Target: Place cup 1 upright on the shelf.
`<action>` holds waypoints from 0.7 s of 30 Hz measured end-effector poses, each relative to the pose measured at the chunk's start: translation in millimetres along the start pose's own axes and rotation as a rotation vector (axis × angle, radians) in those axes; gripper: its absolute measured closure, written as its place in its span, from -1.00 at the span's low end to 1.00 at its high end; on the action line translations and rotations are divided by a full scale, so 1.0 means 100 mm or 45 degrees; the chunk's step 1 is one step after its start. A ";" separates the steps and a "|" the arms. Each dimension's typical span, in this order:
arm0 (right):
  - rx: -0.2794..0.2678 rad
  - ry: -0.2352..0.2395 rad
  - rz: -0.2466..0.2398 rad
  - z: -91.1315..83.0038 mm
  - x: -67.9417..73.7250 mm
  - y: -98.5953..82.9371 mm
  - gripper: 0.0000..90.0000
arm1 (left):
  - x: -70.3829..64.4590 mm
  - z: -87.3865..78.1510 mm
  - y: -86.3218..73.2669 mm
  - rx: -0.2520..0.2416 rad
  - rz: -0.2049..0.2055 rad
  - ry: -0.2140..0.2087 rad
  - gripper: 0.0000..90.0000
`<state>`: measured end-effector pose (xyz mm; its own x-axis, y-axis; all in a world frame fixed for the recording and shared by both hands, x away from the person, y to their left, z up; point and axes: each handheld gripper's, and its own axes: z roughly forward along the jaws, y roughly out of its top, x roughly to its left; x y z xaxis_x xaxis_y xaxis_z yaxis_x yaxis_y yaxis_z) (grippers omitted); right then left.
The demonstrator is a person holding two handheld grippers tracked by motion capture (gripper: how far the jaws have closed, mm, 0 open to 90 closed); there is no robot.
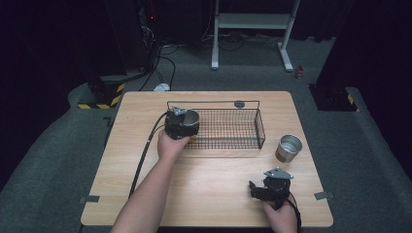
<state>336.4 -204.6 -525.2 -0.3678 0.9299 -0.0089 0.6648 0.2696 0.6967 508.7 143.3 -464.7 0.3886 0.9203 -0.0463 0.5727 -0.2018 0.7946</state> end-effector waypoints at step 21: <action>-0.001 -0.001 0.000 0.00 0.00 0.00 -0.81 | -0.01 0.00 -0.04 0.002 0.025 -0.002 -0.67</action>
<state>336.3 -204.5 -525.3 -0.3674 0.9300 -0.0097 0.6639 0.2696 0.6975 505.8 142.8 -467.2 0.4006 0.9157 -0.0318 0.5662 -0.2201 0.7943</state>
